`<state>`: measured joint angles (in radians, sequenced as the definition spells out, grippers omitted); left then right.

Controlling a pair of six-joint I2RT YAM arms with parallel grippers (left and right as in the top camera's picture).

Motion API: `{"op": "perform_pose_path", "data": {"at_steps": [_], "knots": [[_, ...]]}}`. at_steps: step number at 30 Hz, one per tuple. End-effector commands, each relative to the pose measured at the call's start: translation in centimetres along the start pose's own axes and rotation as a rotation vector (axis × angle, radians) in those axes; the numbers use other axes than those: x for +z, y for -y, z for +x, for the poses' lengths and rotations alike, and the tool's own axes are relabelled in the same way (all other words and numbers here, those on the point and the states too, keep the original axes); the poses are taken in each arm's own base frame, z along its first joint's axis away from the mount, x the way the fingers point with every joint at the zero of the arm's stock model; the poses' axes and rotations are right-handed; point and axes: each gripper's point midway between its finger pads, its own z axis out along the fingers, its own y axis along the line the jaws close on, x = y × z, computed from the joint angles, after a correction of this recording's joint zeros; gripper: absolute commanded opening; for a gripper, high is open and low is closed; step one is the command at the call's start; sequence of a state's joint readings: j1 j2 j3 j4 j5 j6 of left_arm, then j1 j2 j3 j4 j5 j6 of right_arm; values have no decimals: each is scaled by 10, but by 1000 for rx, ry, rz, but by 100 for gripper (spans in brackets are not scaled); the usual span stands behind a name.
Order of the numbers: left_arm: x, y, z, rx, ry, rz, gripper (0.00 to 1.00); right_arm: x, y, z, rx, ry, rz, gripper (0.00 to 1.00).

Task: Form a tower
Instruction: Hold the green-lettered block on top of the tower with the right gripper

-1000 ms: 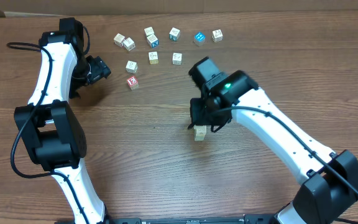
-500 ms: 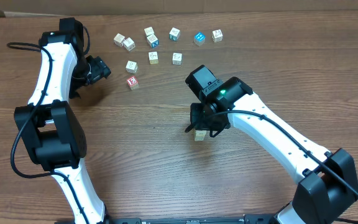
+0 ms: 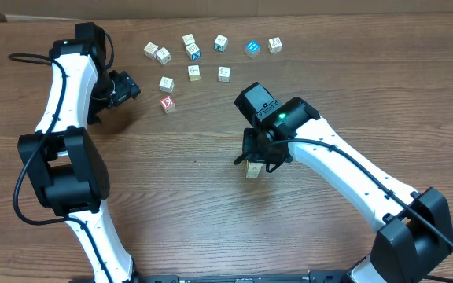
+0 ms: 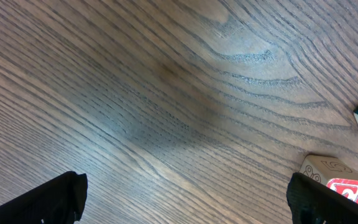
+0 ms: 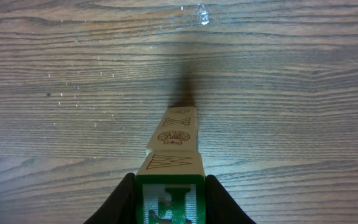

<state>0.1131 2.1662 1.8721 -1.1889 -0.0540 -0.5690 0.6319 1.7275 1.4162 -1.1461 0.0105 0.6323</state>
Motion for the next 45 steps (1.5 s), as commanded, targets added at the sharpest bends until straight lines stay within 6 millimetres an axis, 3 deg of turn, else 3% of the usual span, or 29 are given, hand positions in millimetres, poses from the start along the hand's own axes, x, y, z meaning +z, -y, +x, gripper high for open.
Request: {"op": "perform_pose_path", "data": {"at_steps": [1, 31, 45], "knots": [[-16, 2, -5, 16, 39, 15, 100, 1, 3, -1, 16, 11, 19, 25], [-16, 2, -5, 16, 39, 15, 100, 1, -2, 1, 0, 21, 20, 29], [-16, 2, -5, 16, 39, 15, 100, 1, -3, 1, 0, 21, 19, 40]]}}
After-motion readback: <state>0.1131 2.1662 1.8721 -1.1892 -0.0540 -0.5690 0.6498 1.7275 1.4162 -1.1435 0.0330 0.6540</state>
